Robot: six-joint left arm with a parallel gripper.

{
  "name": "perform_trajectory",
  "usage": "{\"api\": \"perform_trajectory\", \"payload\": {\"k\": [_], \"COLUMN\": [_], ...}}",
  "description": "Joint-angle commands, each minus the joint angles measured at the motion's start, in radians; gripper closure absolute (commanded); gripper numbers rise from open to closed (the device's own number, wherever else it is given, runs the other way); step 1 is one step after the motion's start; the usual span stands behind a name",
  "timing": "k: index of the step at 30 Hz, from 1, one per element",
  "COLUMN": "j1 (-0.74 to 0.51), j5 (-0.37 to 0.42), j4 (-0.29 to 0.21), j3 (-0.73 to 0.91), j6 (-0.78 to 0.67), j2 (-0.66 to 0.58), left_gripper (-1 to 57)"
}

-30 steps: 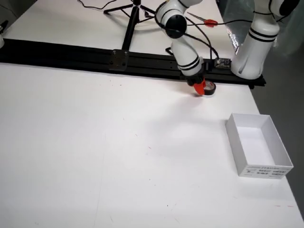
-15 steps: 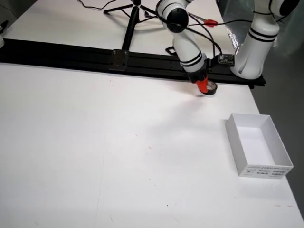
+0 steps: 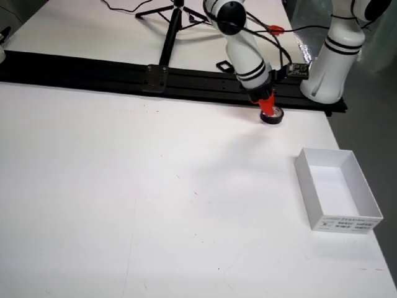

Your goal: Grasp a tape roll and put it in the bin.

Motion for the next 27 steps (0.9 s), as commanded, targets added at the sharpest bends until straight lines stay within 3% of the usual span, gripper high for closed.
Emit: {"api": "perform_trajectory", "payload": {"k": [1,20,21,24,27], "j1": [-0.012,-0.021,-0.021,-0.018,-0.017], "j5": [-0.032,-0.087,-0.088,-0.099,-0.110], "j4": [-0.017,-0.026,-0.024,-0.024,-0.024], "j3": [0.006,0.006,0.006,0.006,0.006], "j6": [-0.017,-0.029,-0.029,-0.029,-0.029], "j2": [0.049,0.107,0.107,0.107,0.107], "left_gripper": [35.8,35.9,36.7,50.9,57.0]}}
